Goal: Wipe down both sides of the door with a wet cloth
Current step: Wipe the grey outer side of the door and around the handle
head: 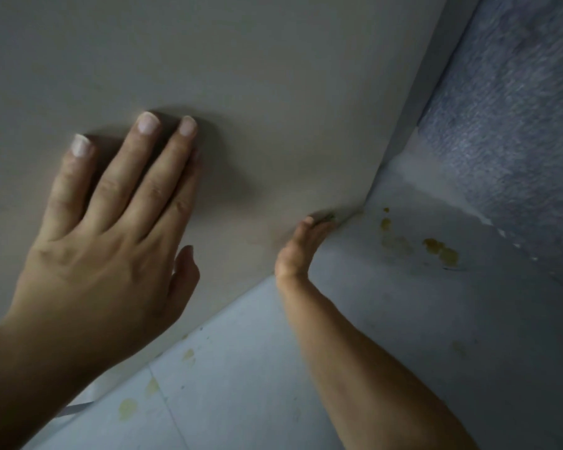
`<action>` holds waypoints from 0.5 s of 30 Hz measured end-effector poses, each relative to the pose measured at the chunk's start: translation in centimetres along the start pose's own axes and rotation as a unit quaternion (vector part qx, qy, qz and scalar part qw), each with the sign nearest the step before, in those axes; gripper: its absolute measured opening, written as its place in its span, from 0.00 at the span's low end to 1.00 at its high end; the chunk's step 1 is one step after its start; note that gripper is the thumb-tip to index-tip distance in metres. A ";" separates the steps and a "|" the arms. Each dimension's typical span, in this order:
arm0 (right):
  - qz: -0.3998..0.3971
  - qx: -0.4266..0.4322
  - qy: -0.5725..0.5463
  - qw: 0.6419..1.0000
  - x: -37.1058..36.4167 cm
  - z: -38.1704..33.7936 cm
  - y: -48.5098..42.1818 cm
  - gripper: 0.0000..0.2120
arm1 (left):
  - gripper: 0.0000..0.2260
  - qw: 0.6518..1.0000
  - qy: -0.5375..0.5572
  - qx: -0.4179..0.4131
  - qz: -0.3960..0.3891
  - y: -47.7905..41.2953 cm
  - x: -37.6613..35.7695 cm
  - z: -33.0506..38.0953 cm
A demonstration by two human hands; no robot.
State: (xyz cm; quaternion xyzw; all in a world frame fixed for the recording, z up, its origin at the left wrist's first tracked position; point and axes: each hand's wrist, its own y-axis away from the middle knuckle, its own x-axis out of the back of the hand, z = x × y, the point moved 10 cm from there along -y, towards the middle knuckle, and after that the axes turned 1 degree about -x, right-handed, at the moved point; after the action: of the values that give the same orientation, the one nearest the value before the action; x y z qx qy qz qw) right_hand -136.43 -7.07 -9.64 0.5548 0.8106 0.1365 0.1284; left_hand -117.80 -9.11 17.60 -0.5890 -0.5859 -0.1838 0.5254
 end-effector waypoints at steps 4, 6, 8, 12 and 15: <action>-0.033 0.033 -0.013 0.999 -1.4 0.0 2.2 0.31 | 0.36 1.000 -0.017 -0.001 -0.001 0.5 0.0 -0.2; -0.062 0.133 0.018 0.989 -2.8 -0.8 6.1 0.35 | 0.36 1.000 -0.015 0.001 0.001 0.6 0.0 -0.2; -0.094 0.157 0.054 0.982 -4.0 0.2 8.8 0.42 | 0.35 1.000 -0.014 -0.003 0.002 0.5 0.1 -0.4; -0.063 -0.032 0.006 0.997 -3.5 3.7 6.3 0.34 | 0.36 1.000 -0.012 -0.007 0.003 0.4 0.5 -0.3; -0.066 -0.056 -0.039 0.995 -3.6 3.3 6.0 0.34 | 0.36 0.999 -0.045 -0.010 0.014 0.5 1.0 -0.1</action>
State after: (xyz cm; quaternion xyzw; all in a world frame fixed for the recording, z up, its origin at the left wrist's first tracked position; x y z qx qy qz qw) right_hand -128.78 -8.03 -10.32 0.4971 0.8307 0.1511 0.1999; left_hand -117.12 -8.56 18.27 -0.6099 -0.5988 -0.1552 0.4953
